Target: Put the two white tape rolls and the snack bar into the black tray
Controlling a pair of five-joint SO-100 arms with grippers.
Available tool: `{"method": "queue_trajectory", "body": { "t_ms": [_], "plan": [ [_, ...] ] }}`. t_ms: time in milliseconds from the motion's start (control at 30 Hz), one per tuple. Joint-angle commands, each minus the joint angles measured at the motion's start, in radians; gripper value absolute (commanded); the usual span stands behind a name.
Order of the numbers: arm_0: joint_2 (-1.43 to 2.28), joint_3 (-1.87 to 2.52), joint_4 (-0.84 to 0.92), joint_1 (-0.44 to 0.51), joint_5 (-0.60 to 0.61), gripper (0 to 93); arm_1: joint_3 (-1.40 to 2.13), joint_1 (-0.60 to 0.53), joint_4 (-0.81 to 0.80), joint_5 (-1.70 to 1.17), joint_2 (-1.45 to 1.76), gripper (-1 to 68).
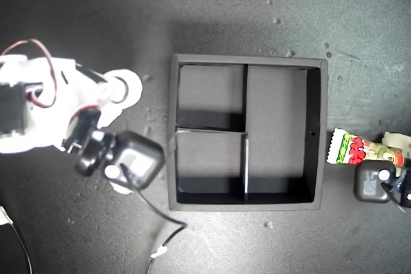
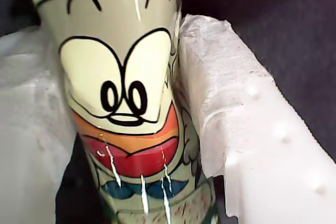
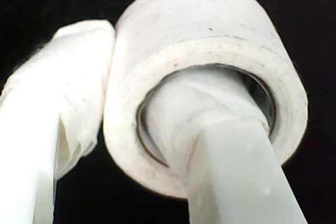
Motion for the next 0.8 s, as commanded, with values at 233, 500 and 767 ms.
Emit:
{"method": "queue_trajectory", "body": {
  "t_ms": [233, 500, 767],
  "plan": [
    [0.014, -0.207, 0.112, -0.002, 0.035, 0.1, -0.351, 0.133, 0.314, -0.227, 0.014, 7.1],
    [-0.037, -0.218, 0.112, 0.0, 0.028, 0.1, -0.446, 0.229, 0.313, -0.362, 0.014, 7.1],
    [-0.037, -0.215, 0.112, 0.003, 0.029, 0.1, -0.541, 0.311, 0.278, -0.551, 0.014, 6.5]
  ]
}}
